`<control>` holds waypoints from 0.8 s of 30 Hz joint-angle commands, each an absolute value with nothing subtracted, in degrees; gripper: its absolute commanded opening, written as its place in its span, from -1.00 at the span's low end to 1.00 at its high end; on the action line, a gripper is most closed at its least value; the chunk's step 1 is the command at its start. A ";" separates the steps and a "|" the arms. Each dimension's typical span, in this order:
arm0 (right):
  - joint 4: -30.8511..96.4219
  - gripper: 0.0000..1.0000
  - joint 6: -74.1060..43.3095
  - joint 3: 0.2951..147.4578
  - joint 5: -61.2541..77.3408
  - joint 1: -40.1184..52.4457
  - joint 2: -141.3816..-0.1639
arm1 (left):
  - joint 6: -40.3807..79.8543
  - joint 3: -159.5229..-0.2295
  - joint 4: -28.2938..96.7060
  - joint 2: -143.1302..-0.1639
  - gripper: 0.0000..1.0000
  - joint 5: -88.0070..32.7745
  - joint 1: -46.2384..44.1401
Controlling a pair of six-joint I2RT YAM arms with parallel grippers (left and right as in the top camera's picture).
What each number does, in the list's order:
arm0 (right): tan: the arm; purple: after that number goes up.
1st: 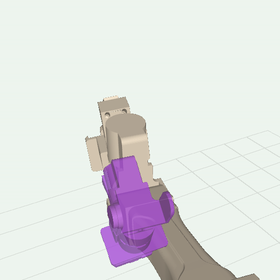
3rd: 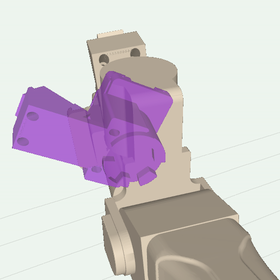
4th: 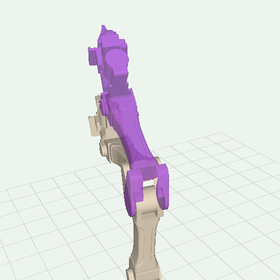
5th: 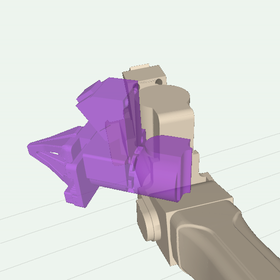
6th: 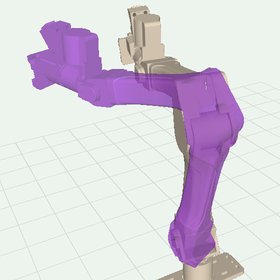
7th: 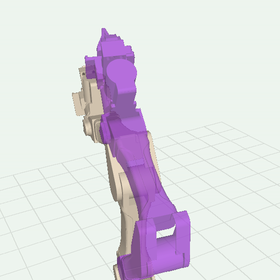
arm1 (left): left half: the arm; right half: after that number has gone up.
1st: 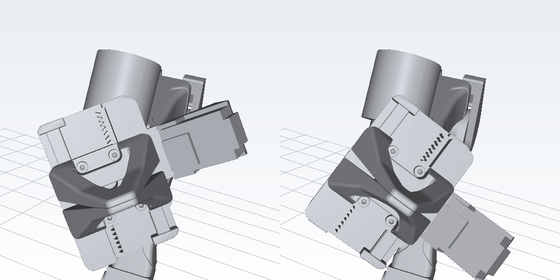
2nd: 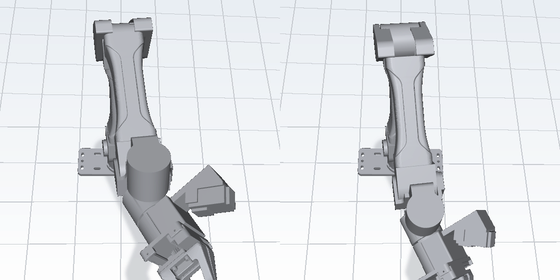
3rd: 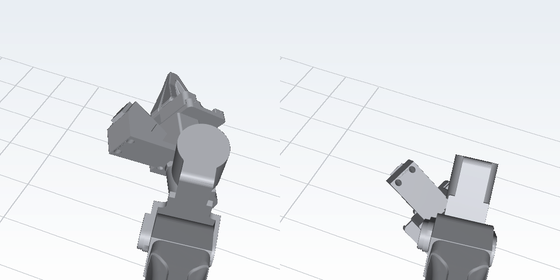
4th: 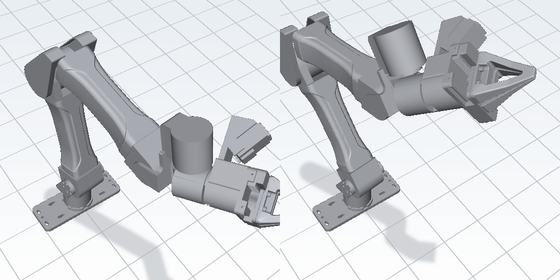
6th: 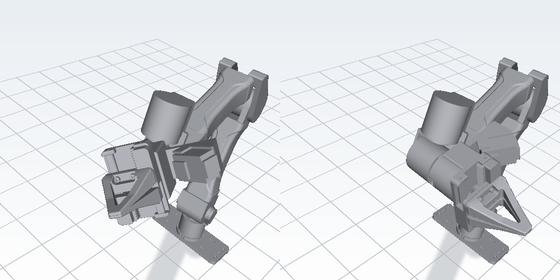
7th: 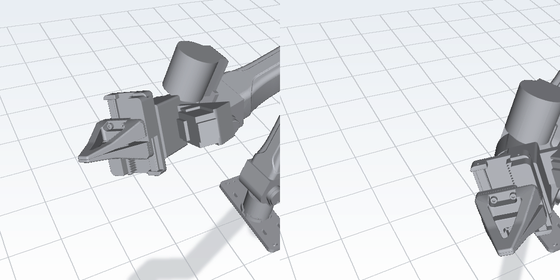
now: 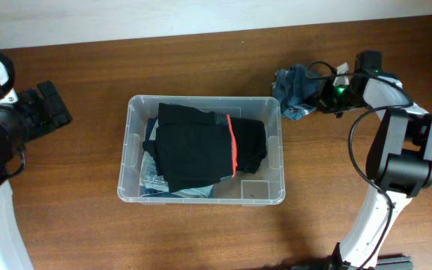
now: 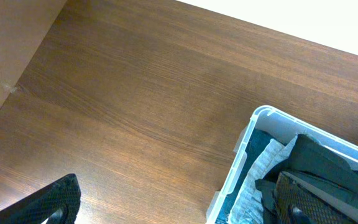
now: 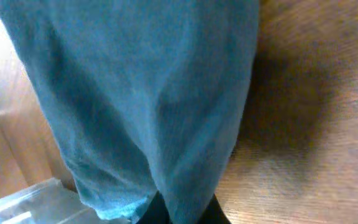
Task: Pack container
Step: 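Lift the blue-grey garment and carry it over the bin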
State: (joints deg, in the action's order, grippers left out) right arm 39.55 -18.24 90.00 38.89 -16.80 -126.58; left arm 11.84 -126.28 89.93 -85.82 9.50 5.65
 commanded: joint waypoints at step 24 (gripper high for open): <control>36.25 -0.92 -15.46 90.30 51.88 11.73 -84.18 | 12.38 -126.43 89.91 -85.80 1.00 9.93 5.91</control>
